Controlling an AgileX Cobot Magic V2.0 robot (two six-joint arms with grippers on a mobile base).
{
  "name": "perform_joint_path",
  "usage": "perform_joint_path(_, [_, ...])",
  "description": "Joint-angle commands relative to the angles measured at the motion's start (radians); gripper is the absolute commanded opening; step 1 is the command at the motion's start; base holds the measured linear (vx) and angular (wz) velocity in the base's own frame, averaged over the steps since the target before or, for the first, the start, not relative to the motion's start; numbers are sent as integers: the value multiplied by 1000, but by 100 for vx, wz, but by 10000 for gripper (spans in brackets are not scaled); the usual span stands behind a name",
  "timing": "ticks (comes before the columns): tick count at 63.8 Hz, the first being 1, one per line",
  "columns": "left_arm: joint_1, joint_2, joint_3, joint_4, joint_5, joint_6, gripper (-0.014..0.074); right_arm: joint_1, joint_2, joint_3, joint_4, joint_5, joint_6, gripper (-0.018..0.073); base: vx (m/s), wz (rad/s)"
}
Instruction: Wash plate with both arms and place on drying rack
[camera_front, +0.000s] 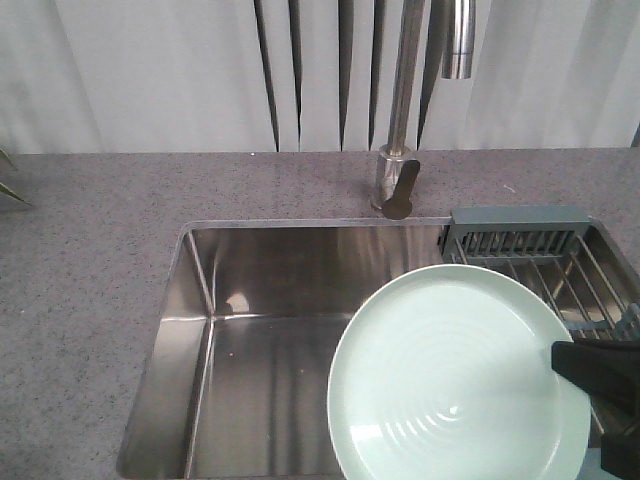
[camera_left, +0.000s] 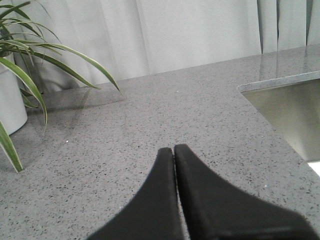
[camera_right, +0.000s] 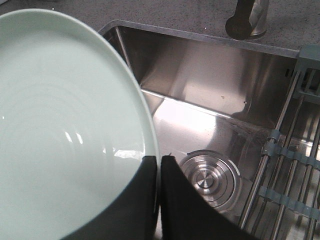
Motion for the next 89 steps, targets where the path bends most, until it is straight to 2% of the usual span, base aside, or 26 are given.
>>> perform_joint_path(1, [-1, -14, -25, -2, -72, -9, -6, -6, -1, -25, 62, -12, -9, -1, 0, 0])
perform_joint_path(89, [-4, -14, -25, -2, -72, -9, -6, -6, -1, -25, 62, -12, -9, -1, 0, 0])
